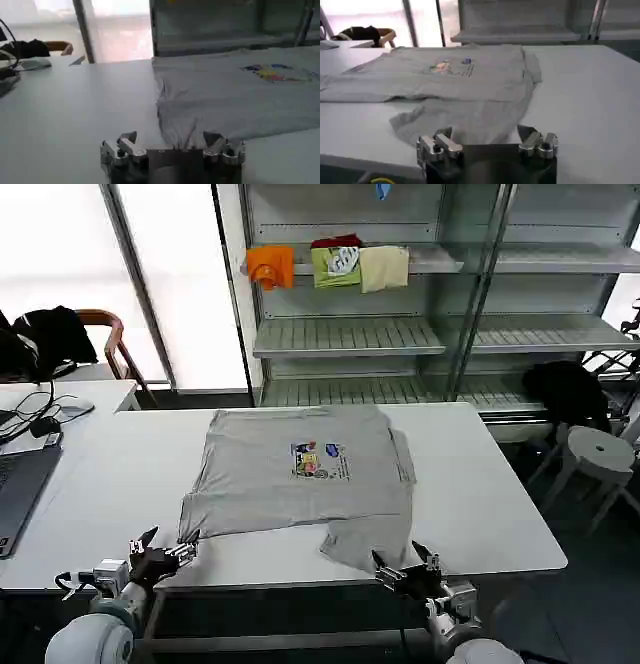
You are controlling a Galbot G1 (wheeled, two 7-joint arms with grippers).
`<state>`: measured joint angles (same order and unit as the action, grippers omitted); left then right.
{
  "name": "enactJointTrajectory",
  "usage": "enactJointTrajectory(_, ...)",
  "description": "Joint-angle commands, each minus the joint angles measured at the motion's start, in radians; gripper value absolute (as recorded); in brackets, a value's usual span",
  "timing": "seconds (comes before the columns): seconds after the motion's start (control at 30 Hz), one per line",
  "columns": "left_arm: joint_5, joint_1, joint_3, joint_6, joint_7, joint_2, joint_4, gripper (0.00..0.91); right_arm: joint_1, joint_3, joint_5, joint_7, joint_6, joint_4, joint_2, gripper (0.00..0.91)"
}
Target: Fold and organize the clothes.
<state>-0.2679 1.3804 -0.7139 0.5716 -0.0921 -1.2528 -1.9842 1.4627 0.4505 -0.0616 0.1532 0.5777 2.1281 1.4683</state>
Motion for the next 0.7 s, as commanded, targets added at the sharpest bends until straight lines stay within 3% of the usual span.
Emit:
enactJointTrajectory(0.03,0.011,0.002,0.013,-0.017,-0.001,-0.002,0.021,0.161,0.013,-0.007,0.011,0.003,0.000,-0.010,0.004,0.000)
enactJointTrajectory(0.1,0.012,0.002,0.015,-0.018,-0.003,-0.003,0.021,0.030,0.013,-0.007,0.011,0.004,0.000,-0.010,0.004,0.000)
enactJointTrajectory(0.13,0.011,0.004,0.016,-0.018,-0.004,-0.003,0.020,0.010,0.013,-0.006,0.011,0.004,0.000,-0.009,0.004,0.000)
enactJointTrajectory(0.5,0.022,0.001,0.024,-0.033,-0.037,-0.009,0.016,0.010,0.010,0.002,0.003,0.002,0.000,-0.001,0.008,0.000)
enactJointTrajectory(0.7,-0.002,-0.015,0.012,-0.071,-0.036,-0.016,-0.004,0.000,-0.002,0.004,-0.100,-0.050,-0.057,0.026,0.014,0.000)
